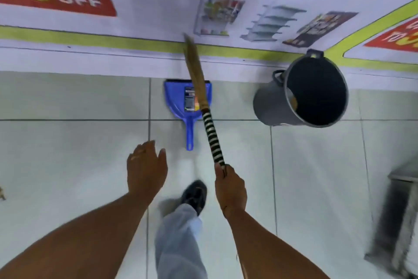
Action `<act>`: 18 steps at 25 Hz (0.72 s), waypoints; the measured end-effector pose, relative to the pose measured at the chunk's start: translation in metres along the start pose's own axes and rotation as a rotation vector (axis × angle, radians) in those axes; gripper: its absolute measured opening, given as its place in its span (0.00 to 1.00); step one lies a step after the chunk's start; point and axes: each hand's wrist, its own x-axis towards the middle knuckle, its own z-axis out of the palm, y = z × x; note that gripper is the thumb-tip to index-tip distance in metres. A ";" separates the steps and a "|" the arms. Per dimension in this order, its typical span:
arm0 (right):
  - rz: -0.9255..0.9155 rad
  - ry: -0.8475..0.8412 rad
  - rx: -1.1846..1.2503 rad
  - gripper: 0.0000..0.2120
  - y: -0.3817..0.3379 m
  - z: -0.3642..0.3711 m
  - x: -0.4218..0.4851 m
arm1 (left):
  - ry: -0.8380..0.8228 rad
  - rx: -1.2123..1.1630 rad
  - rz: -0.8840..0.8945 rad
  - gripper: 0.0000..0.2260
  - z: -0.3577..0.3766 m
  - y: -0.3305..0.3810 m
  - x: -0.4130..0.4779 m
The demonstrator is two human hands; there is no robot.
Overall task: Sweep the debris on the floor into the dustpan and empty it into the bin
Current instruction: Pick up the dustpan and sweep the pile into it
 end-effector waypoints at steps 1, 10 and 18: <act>-0.001 0.022 0.026 0.18 0.008 -0.012 0.024 | -0.021 -0.014 -0.023 0.18 0.015 0.025 0.014; 0.024 -0.054 0.028 0.20 0.062 0.018 0.173 | -0.160 -0.016 -0.121 0.22 0.152 0.093 0.123; 0.146 -0.054 0.106 0.15 0.098 0.120 0.254 | -0.125 -0.082 -0.387 0.39 0.277 0.053 0.189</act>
